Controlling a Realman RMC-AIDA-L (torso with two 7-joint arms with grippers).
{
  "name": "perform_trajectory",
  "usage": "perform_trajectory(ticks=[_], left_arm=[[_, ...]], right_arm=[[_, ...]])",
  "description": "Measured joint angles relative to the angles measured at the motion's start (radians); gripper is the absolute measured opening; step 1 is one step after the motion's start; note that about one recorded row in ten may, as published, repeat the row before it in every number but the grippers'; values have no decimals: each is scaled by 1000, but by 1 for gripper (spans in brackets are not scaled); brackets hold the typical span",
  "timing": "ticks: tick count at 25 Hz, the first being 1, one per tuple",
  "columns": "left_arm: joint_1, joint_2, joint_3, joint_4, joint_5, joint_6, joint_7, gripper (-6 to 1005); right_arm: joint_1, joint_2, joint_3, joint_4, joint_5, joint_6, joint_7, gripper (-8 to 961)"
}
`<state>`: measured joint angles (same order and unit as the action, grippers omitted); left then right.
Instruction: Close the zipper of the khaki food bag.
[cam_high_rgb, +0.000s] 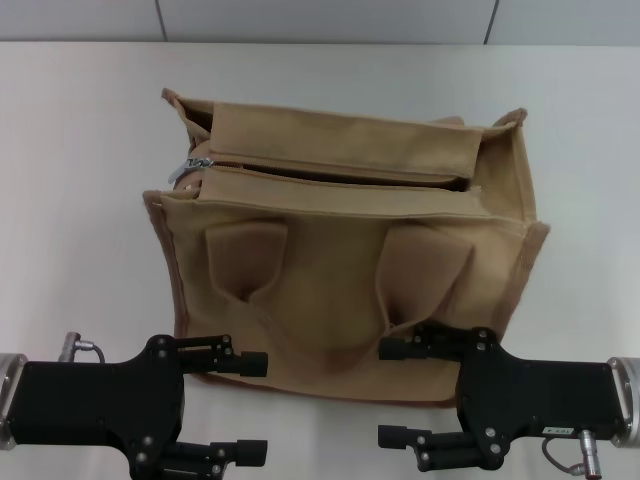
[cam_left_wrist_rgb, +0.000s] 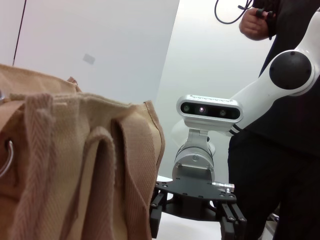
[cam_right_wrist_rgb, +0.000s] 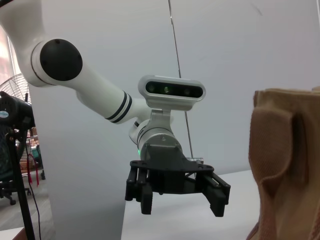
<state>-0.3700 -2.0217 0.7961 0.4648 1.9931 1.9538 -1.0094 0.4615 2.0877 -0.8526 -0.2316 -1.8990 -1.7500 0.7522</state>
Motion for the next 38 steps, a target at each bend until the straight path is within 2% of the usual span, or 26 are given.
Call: perform_trajectory(ticks=[20, 26, 34, 35, 36, 38], left_arm=[[6, -2, -7, 0, -2, -2, 0, 783], [-4, -2, -85, -5, -9, 37, 8, 783], [-1, -24, -101, -23, -158, 56, 61, 784], [5, -25, -101, -31, -202, 57, 68, 784], [23, -25, -99, -43, -313, 59, 75, 784], [38, -25, -97, -47, -385, 60, 75, 783]], right_arm=[[-3, 0, 3, 0, 0, 1, 0, 785], [-3, 0, 4, 0, 0, 1, 2, 784], [-4, 0, 4, 0, 0, 1, 4, 784], [-5, 0, 4, 0, 0, 1, 4, 784], [-6, 1, 4, 0, 0, 1, 3, 784], [-7, 1, 4, 0, 0, 1, 3, 784]])
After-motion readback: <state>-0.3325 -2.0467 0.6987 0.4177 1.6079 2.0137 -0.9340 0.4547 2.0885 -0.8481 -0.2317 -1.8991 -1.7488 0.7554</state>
